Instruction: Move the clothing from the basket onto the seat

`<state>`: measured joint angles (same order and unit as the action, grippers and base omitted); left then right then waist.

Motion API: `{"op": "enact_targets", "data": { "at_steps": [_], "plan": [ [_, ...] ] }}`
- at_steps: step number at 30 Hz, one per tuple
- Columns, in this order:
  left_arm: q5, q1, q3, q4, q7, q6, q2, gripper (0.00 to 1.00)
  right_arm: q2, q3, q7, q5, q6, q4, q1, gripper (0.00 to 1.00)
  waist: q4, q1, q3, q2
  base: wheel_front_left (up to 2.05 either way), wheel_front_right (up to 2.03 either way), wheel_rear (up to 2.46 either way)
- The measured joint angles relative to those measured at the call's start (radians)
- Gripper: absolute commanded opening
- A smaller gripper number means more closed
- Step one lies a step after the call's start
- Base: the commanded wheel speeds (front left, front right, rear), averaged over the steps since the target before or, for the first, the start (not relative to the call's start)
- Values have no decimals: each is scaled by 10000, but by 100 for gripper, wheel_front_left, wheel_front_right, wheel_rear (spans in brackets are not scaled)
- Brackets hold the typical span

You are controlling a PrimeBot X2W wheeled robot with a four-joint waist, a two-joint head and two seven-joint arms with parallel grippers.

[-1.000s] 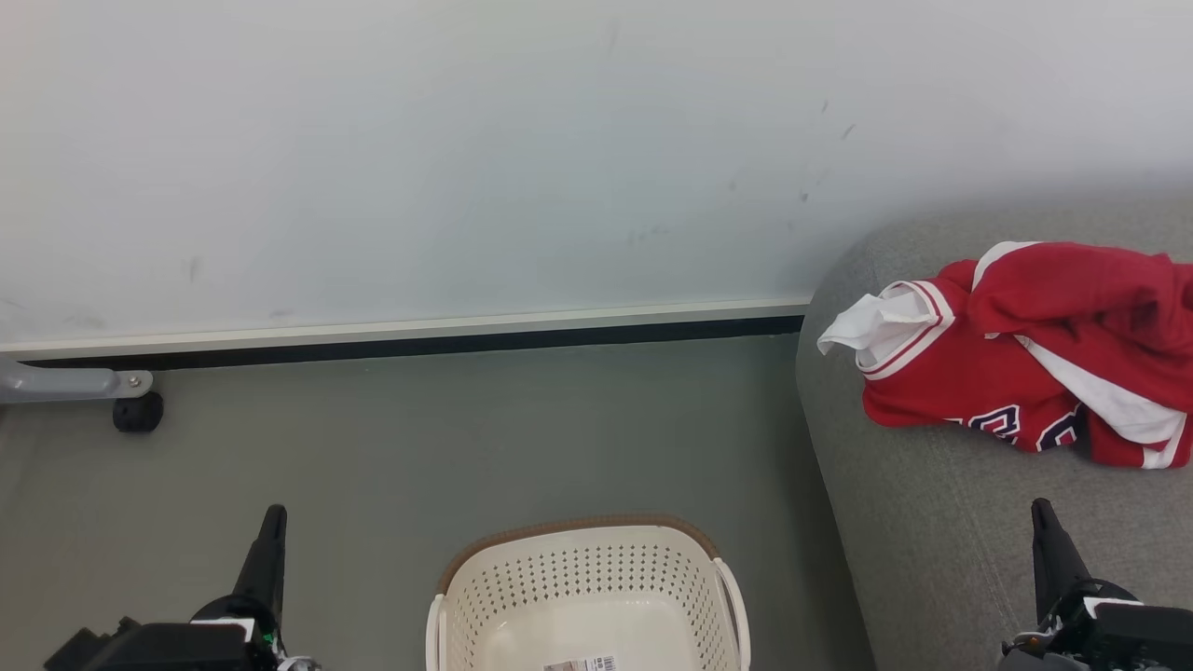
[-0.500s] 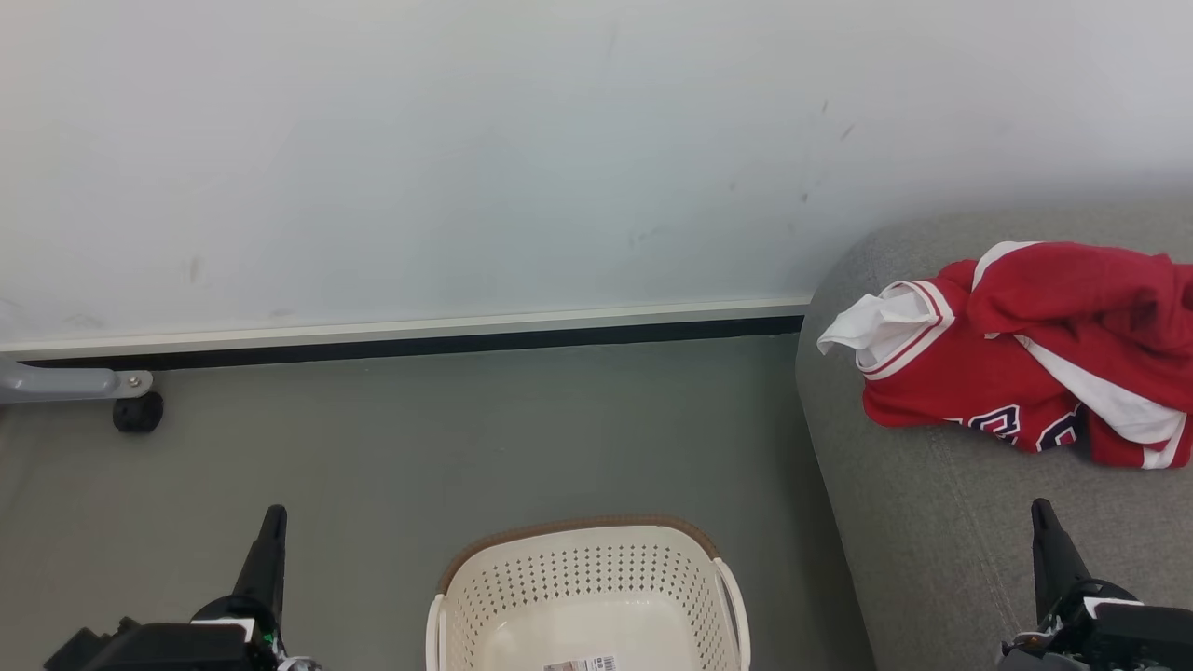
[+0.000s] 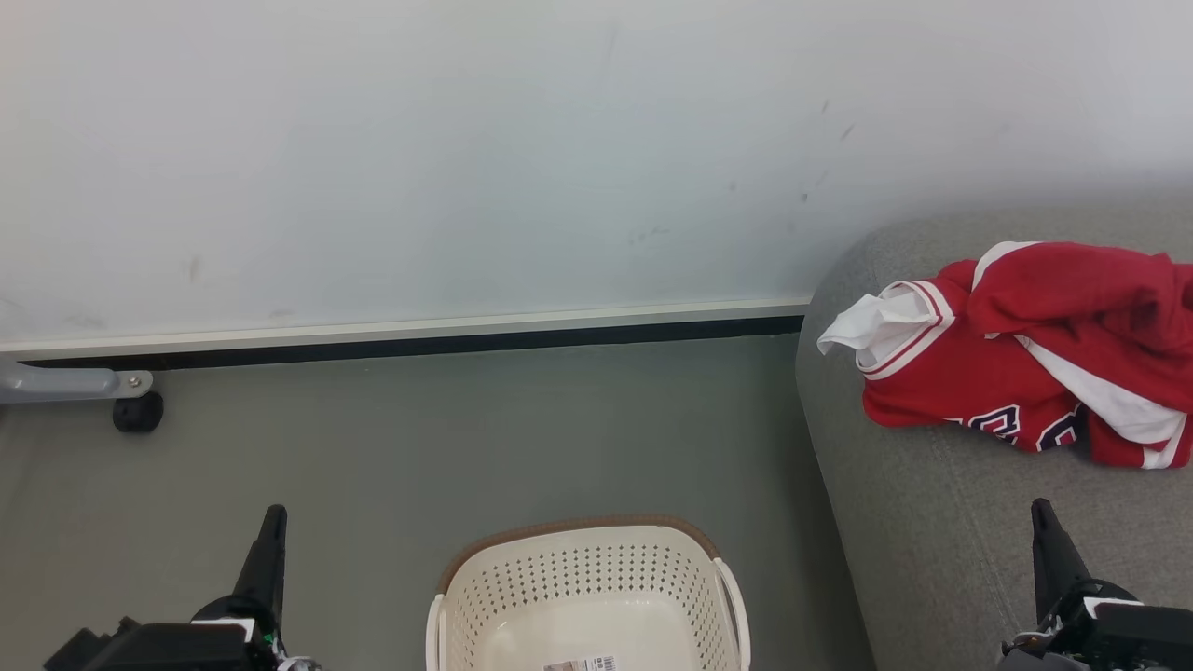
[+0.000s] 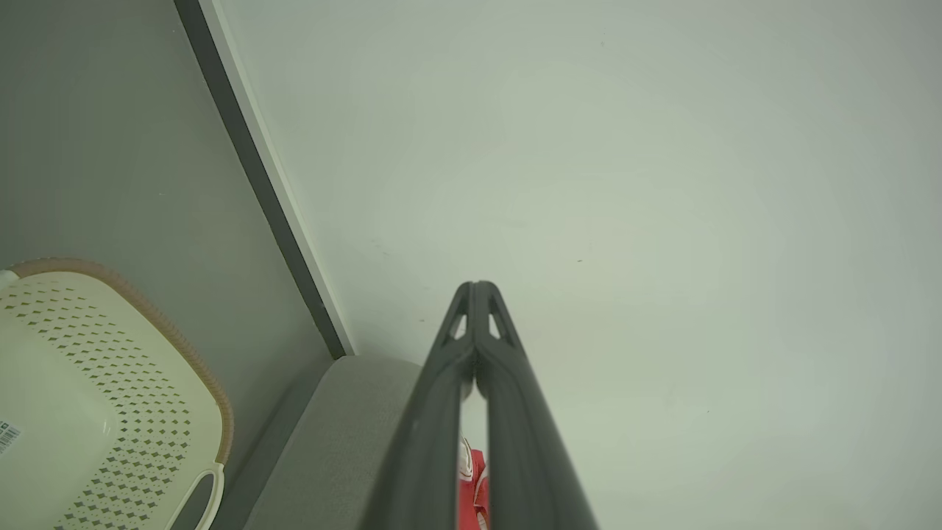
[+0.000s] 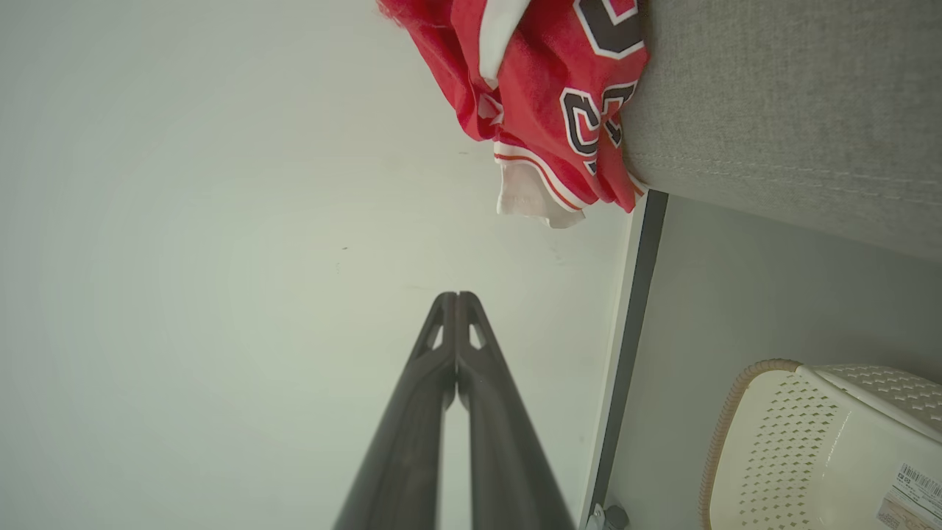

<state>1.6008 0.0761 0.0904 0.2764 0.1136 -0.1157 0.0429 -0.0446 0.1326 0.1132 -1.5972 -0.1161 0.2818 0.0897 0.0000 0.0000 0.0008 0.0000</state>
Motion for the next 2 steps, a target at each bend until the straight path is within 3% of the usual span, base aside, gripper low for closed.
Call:
{"op": "enact_targets", "data": {
  "at_steps": [2],
  "plan": [
    [0, 0, 0, 0, 0, 0, 0, 0, 0, 0, 0, 0, 0, 0, 0, 0, 0, 0, 0, 0, 0, 0, 0]
  ]
}}
